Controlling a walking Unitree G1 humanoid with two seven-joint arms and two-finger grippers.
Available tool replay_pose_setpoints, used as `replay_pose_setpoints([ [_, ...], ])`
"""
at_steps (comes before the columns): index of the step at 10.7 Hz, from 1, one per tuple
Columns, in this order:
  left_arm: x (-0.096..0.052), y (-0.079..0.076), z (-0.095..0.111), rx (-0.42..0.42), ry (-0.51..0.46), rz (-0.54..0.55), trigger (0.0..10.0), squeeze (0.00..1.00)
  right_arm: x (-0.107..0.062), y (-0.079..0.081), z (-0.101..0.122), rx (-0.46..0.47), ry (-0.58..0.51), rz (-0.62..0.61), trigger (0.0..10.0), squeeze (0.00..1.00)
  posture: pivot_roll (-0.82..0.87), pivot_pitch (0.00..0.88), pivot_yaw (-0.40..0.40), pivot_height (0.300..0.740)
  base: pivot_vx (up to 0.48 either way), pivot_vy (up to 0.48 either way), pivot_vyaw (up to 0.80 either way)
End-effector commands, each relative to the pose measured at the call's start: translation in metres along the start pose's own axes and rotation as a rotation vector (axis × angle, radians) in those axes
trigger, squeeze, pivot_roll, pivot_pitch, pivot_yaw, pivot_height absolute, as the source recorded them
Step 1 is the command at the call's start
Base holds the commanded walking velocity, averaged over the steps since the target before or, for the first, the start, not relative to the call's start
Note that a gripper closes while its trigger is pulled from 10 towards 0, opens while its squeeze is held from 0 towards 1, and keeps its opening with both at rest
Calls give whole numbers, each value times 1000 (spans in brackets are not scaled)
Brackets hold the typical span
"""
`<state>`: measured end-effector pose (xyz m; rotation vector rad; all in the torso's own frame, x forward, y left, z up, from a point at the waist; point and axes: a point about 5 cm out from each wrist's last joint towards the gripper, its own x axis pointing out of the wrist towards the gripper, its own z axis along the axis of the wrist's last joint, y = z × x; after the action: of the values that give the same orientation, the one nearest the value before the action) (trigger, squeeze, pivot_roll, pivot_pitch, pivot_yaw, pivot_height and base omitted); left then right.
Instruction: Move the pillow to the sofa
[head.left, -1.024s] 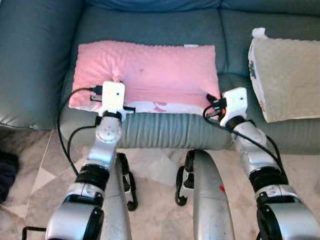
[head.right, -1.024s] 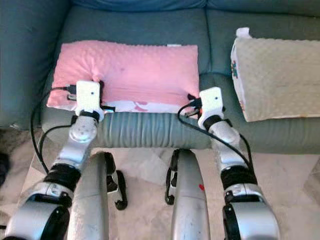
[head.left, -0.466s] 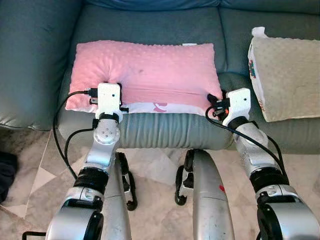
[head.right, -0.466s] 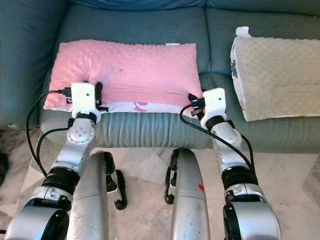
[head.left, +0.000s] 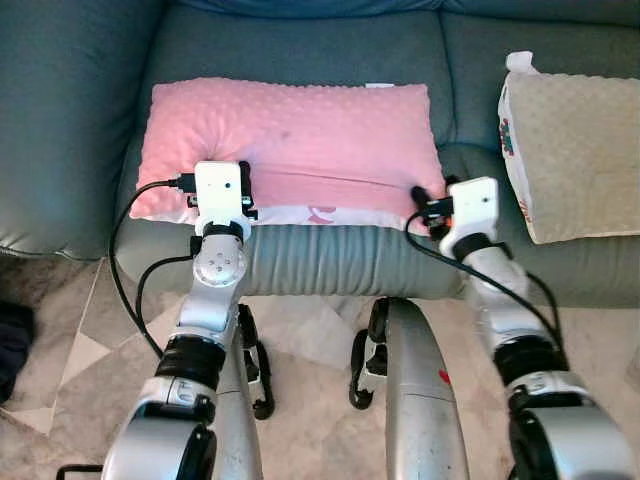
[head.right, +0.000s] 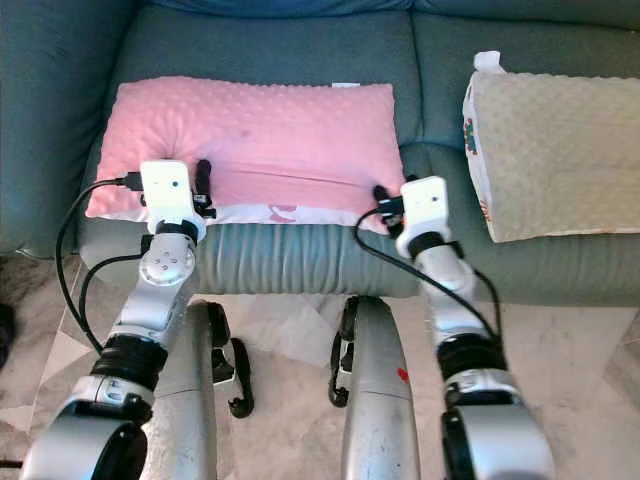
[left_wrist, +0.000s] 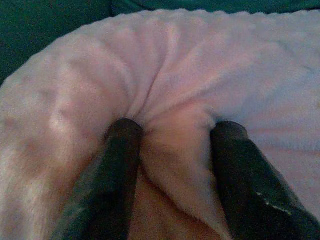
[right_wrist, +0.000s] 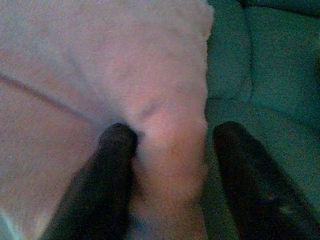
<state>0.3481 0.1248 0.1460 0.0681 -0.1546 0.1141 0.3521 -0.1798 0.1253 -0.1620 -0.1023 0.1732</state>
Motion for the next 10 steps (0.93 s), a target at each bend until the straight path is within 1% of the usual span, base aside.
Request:
replay_pose_setpoints([
  [1, -10, 14, -16, -3, 62, 46, 10000, 1000, -10, 5, -11, 27, 33, 4, 10000, 1000, 14, 422, 18, 609, 0, 0, 0],
  [2, -12, 17, -20, -1, 75, 49, 10000, 1000, -10, 12, -8, 5, 5, 48, 10000, 1000, 2, 406, 9, 609, 0, 0, 0],
  [3, -14, 19, -20, -18, 69, 43, 10000, 1000, -12, 18, -4, -6, -17, 78, 10000, 1000, -10, 389, -1, 609, 0, 0, 0],
  [4, -17, 22, -19, -41, 62, 47, 10000, 1000, -17, 35, 0, -30, -45, 154, 10000, 1000, -33, 354, -7, 609, 0, 0, 0],
  [5, -18, 22, -20, -55, 65, 41, 10000, 1000, -23, 52, 1, -72, -69, 230, 10000, 1000, -47, 315, -11, 609, 0, 0, 0],
  [6, -18, 19, -19, -66, 61, 26, 10000, 1000, -27, 64, 2, -88, -80, 260, 10000, 1000, -53, 294, -13, 609, 0, 0, 0],
  [7, -19, 17, -17, -81, 52, 17, 10000, 1000, -33, 77, 1, -69, -80, 283, 10000, 1000, -50, 252, -17, 609, 0, 0, 0],
  [8, -22, 17, -16, -98, 46, -3, 10000, 1000, -46, 88, -5, -82, -78, 287, 10000, 1000, -59, 206, -11, 609, 0, 0, 0],
  [9, -25, 16, -17, -103, 48, -23, 10000, 1000, -55, 88, -12, -71, -49, 273, 10000, 1000, -67, 190, -9, 609, 0, 0, 0],
  [10, -33, 11, -23, -115, 76, -69, 10000, 1000, -70, 85, -22, -55, -1, 228, 10000, 1000, -88, 156, -3, 609, 0, 0, 0],
])
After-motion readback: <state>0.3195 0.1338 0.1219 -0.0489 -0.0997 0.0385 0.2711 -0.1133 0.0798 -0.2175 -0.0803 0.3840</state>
